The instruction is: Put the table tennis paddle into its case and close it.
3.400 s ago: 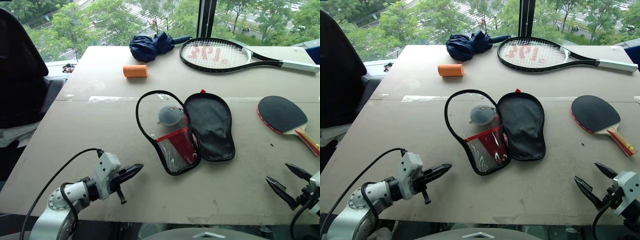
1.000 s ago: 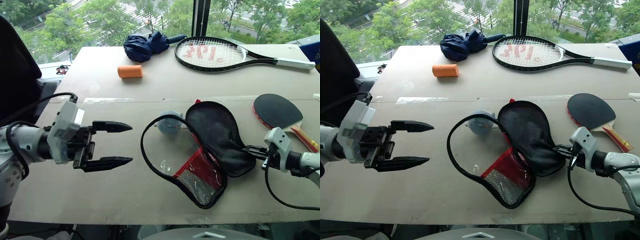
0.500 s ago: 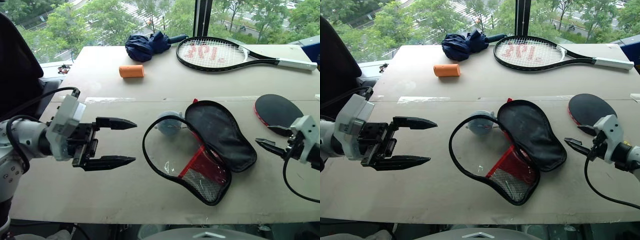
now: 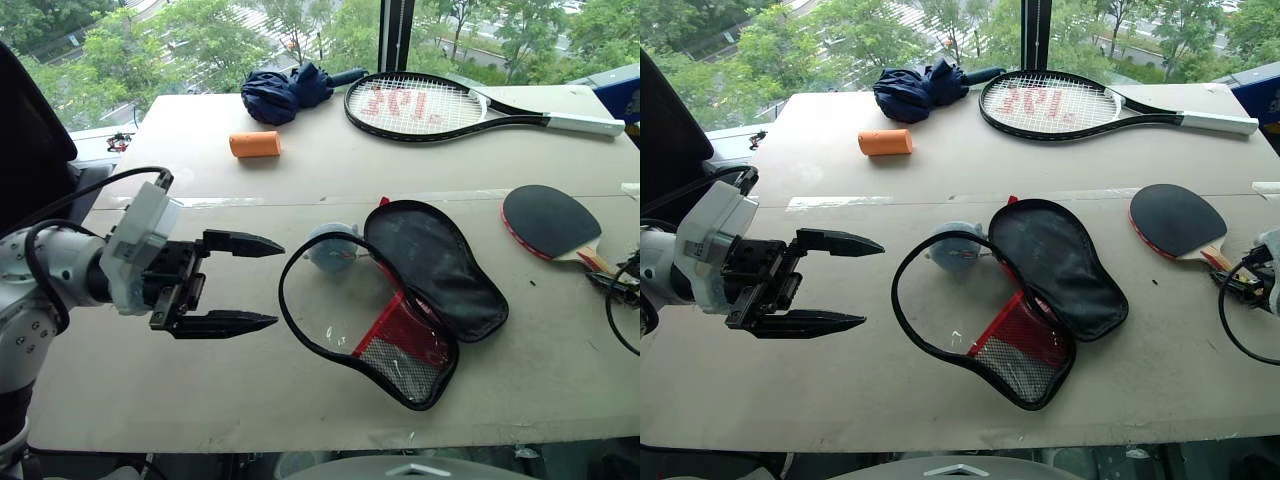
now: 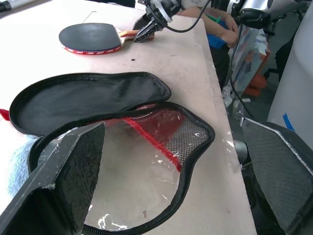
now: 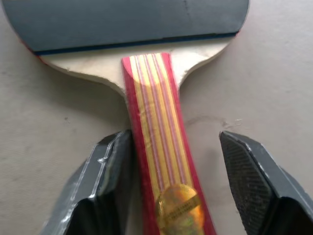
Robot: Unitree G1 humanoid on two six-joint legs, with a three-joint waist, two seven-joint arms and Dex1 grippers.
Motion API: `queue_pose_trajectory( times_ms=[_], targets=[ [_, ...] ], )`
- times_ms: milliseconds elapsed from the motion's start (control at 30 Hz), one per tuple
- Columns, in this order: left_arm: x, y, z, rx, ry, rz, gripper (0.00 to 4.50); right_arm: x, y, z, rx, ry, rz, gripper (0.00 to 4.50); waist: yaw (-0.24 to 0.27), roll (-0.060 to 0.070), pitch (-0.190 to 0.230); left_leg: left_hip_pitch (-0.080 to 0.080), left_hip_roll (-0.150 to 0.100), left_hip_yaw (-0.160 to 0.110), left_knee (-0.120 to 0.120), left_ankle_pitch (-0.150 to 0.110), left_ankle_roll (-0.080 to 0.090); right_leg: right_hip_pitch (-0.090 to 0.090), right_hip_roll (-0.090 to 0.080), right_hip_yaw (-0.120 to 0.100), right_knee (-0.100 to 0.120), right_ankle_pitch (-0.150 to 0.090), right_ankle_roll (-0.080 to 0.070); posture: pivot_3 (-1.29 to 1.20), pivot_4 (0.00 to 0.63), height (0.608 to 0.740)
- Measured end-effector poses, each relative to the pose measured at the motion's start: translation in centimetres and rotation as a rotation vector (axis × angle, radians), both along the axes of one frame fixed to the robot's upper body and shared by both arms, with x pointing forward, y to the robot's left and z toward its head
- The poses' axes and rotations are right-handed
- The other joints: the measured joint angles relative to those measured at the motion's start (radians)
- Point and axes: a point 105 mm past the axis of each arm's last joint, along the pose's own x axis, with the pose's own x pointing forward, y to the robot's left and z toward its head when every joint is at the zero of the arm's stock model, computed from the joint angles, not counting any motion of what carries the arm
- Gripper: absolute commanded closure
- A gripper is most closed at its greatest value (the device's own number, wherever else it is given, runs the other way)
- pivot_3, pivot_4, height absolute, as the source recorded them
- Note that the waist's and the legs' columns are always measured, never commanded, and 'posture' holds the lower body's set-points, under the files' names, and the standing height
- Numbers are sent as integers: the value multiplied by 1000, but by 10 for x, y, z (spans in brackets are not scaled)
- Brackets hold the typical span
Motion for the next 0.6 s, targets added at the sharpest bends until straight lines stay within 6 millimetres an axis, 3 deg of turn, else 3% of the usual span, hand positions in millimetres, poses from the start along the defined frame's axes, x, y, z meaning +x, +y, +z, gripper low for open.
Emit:
queue_pose_trajectory(
  times_ms=[33,200,300,467,533,600],
  targets=[
    [0,0,0,0,0,0,0,0,1,0,8,5,6,3465,1,0,0,0,0,0,0,0,0,0,0,0,0,0,0,0,150,740],
    [-1,2,-5,0,18,8,0,-3,4,2,11,12,25,3593,1,0,0,-1,0,0,0,0,0,-1,0,0,0,0,0,0,150,740],
    [-2,4,-8,3,22,17,0,-7,22,8,33,9,92,3594,-1,3,1,-1,0,0,0,0,0,-2,0,0,0,0,0,0,150,740],
    [5,13,-7,9,-9,46,0,-8,96,62,117,-106,323,3594,-3,4,2,-2,1,2,0,0,0,-5,1,3,4,0,0,0,150,740],
    [6,15,-7,10,-14,46,0,-15,121,71,136,-108,383,3594,3,3,2,-3,1,2,0,0,0,-5,1,2,3,0,0,0,150,740],
    [6,15,-8,10,-12,37,0,-26,143,64,148,-49,425,3594,14,2,2,-4,1,1,0,0,1,-5,0,2,2,0,0,0,150,740]
  ],
)
